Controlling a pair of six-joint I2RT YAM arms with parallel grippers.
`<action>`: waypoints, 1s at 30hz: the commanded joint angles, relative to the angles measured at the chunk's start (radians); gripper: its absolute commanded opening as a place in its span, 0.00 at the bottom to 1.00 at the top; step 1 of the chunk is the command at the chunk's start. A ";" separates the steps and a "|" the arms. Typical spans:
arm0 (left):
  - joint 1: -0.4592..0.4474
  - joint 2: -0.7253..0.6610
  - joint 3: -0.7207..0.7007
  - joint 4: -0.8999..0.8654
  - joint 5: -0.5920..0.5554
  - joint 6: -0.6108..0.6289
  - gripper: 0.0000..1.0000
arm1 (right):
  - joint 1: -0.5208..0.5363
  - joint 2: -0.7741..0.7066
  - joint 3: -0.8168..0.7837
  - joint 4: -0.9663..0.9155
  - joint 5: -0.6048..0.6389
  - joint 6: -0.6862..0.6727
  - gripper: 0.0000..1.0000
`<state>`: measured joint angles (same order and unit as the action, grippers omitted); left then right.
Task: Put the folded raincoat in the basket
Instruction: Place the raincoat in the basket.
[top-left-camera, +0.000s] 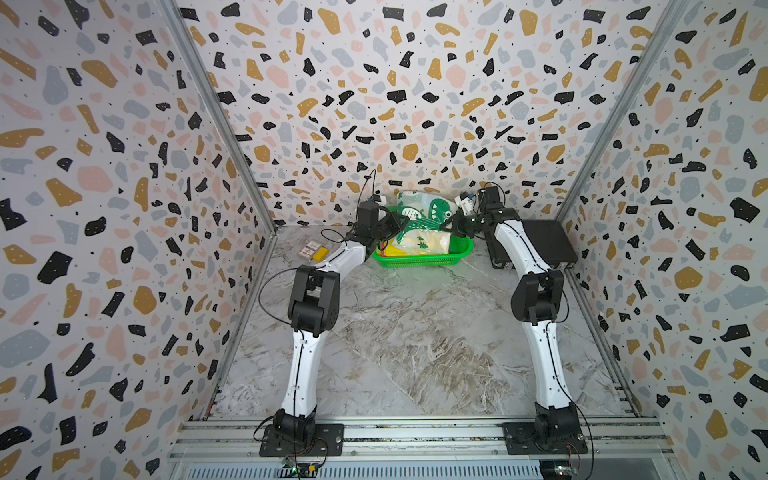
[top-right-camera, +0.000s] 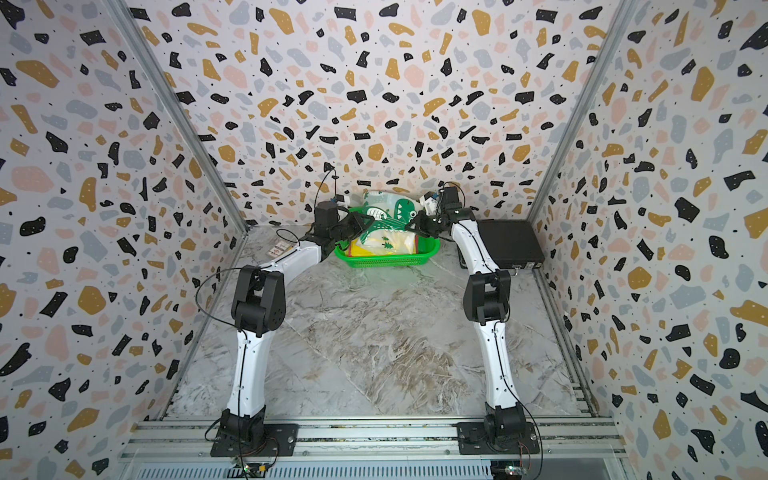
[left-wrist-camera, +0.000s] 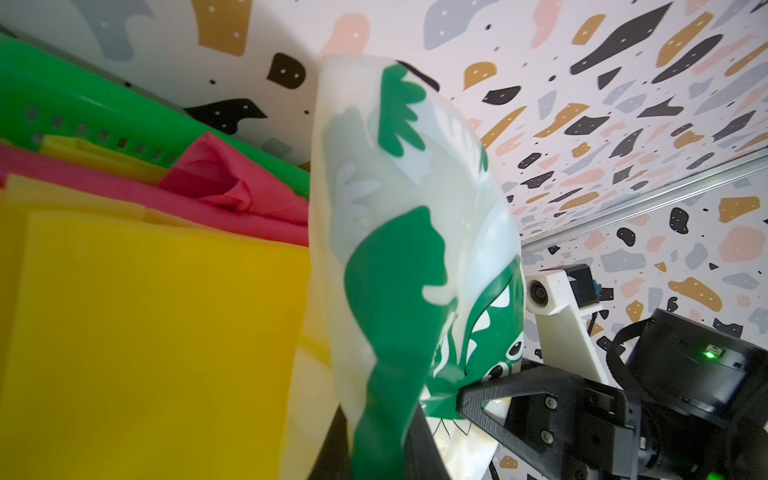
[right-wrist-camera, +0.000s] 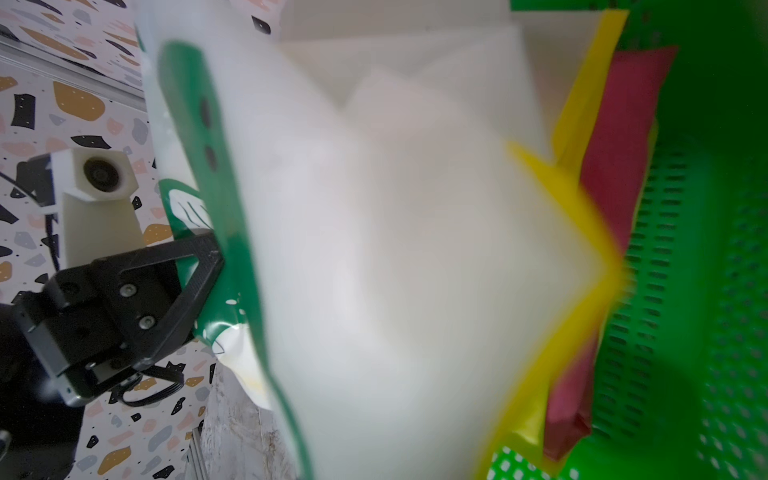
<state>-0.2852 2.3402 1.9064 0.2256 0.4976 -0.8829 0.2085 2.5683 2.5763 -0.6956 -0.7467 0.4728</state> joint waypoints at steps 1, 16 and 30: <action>0.056 -0.015 -0.003 0.049 0.010 0.035 0.02 | -0.009 -0.011 0.039 -0.016 -0.069 0.035 0.00; 0.058 -0.143 -0.025 -0.359 -0.118 0.353 0.86 | -0.060 -0.067 0.025 -0.047 0.024 0.010 0.64; 0.062 -0.184 0.059 -0.202 0.000 0.136 0.84 | -0.041 -0.262 -0.149 0.028 0.077 0.001 0.03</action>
<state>-0.2234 2.1056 1.9667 -0.1131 0.4225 -0.6289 0.1398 2.3264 2.4565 -0.7197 -0.6521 0.4614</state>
